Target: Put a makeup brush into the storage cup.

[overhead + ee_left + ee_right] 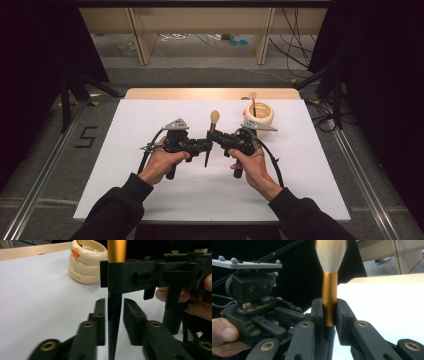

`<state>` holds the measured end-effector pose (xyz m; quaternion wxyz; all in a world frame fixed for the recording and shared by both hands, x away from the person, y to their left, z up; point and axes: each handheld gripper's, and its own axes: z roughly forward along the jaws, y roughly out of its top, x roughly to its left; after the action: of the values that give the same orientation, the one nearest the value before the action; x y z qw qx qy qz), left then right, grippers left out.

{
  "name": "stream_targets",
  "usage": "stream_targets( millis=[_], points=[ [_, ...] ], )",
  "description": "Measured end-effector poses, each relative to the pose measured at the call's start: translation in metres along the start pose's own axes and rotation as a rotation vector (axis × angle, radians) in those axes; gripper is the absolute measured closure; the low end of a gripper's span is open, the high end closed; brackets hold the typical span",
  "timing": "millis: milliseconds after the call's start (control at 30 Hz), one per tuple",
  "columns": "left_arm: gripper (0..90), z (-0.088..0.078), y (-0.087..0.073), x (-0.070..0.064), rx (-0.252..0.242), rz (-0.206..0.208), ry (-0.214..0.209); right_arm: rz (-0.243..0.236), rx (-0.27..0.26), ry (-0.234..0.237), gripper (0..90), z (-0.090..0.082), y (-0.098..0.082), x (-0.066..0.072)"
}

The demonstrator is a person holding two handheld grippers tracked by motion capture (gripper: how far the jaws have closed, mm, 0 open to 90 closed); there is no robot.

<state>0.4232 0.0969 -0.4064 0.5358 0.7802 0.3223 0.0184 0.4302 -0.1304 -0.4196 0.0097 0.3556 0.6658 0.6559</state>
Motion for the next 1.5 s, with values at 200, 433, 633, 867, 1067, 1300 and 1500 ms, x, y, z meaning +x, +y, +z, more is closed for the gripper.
stream_targets(
  millis=[200, 433, 633, 867, 1067, 1300, 1500],
  points=[
    [47.1, 0.001, -0.001, -0.003, 0.022, 0.053, 0.059, -0.062, 0.008, -0.030, 78.3, -0.004, 0.004, -0.002],
    [37.5, -0.006, -0.007, -0.006, 0.027, 0.115, 0.136, -0.116, 0.026, -0.051, 78.3, -0.010, 0.010, -0.004],
    [28.8, -0.013, -0.017, -0.007, 0.027, 0.149, 0.190, -0.134, 0.017, -0.076, 78.2, -0.014, 0.013, -0.008],
    [20.4, -0.025, -0.035, -0.002, 0.028, 0.118, 0.227, -0.167, 0.008, -0.102, 78.2, -0.018, 0.017, -0.015],
    [18.0, -0.035, -0.044, -0.004, 0.007, 0.132, 0.260, -0.173, 0.015, -0.136, 78.2, -0.024, 0.022, -0.022],
    [17.9, -0.041, -0.051, -0.008, 0.003, 0.151, 0.287, -0.206, 0.007, -0.166, 78.2, -0.033, 0.034, -0.027],
    [17.9, -0.043, -0.055, -0.011, 0.002, 0.175, 0.292, -0.197, 0.005, -0.182, 78.2, -0.036, 0.036, -0.035]
  ],
)
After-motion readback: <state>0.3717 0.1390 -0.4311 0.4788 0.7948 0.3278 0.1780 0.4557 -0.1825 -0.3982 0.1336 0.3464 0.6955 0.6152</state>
